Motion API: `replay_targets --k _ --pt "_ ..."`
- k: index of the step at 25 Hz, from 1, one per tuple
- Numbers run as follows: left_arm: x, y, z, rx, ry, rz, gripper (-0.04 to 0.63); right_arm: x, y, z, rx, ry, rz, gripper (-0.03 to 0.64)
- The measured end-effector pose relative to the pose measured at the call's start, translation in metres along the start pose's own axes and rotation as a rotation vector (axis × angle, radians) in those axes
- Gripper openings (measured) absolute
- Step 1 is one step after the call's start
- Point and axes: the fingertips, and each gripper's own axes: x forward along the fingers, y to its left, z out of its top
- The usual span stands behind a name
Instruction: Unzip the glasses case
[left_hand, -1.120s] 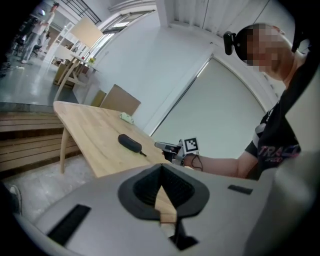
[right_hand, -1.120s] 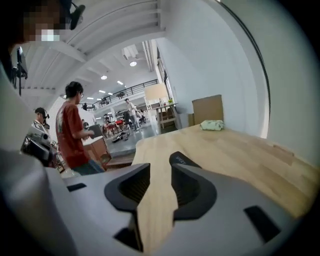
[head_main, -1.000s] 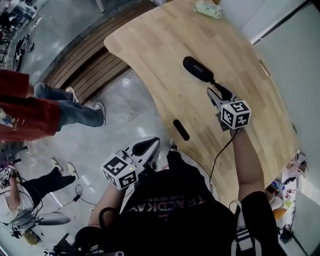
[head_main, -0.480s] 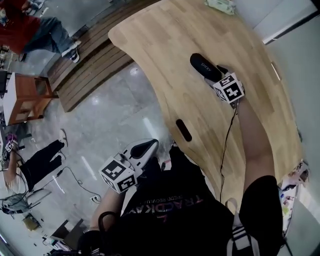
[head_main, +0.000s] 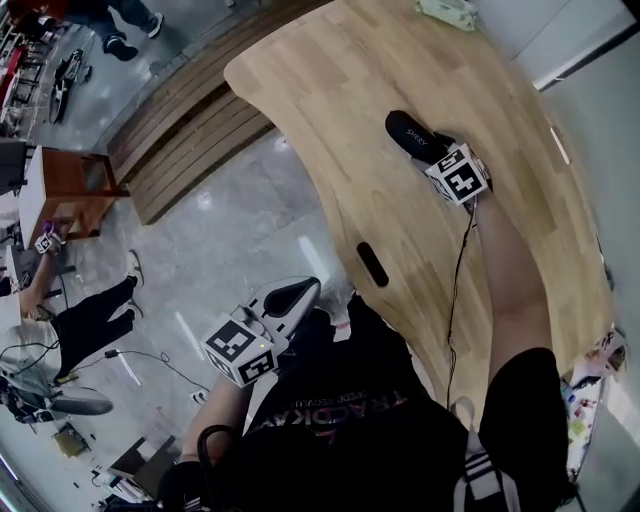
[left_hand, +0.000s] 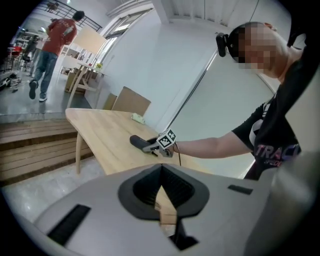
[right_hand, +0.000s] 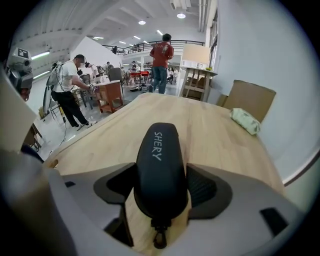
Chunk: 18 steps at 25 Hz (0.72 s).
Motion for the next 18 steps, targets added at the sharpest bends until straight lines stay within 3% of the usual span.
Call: replay_targets --k 9,18 --pt "-0.004 -0.001 0.013 0.085 -0.01 -0.052 0.012 -0.062 0.02 -0.003 -0.011 -0.068 -0.011 0.322" --pt "0.014 -0.005 0.045 0.204 0.029 -0.236 0.012 -0.177 0.064 0.023 0.059 -0.273 0.005 0.319"
